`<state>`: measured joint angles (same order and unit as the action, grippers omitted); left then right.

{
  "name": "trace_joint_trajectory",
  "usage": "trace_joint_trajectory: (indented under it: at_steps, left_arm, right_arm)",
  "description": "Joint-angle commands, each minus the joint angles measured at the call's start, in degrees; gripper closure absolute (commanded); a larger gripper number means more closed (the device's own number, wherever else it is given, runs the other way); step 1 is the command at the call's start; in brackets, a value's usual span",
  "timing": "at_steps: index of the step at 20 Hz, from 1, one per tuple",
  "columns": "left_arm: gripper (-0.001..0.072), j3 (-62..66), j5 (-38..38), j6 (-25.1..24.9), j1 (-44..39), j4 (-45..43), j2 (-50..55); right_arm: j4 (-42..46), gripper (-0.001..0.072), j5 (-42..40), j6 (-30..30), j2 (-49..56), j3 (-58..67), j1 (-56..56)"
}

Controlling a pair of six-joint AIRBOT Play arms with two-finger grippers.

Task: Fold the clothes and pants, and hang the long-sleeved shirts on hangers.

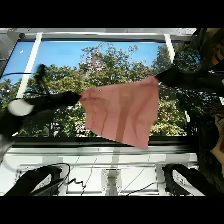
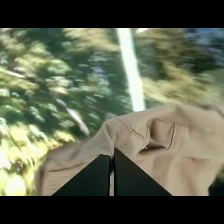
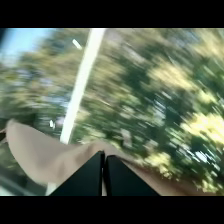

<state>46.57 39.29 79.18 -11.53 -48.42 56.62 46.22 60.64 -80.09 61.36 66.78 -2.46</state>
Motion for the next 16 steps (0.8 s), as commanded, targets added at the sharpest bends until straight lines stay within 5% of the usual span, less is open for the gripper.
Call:
trace_joint_trajectory:
  at_steps: [1,3,7,11,16]
  left_arm:
    - [0.0691,-0.6,-21.5,-1.2,-5.6,1.7,16.7]
    - [0.0691,1.7,-26.5,-1.2,-8.3,4.1,23.5]
    - [0.0691,4.8,-24.8,-1.2,-8.5,0.4,24.6]
    - [0.0691,5.1,-2.1,-1.2,-2.9,-8.0,15.6]
    - [0.0691,5.1,26.7,-1.2,2.6,-10.7,6.4]
  right_arm:
    - [-0.4,0.0705,-12.6,-0.3,13.7,-4.9,0.0]
    - [-4.5,0.0705,-15.8,-0.3,19.8,-4.9,0.0]
    - [-3.3,0.0705,-10.4,3.1,21.5,-4.6,-0.4]
    - [9.6,0.0705,8.5,3.5,17.2,-0.9,-2.4]
    - [11.6,0.0705,28.0,8.2,9.0,-0.4,-2.5]
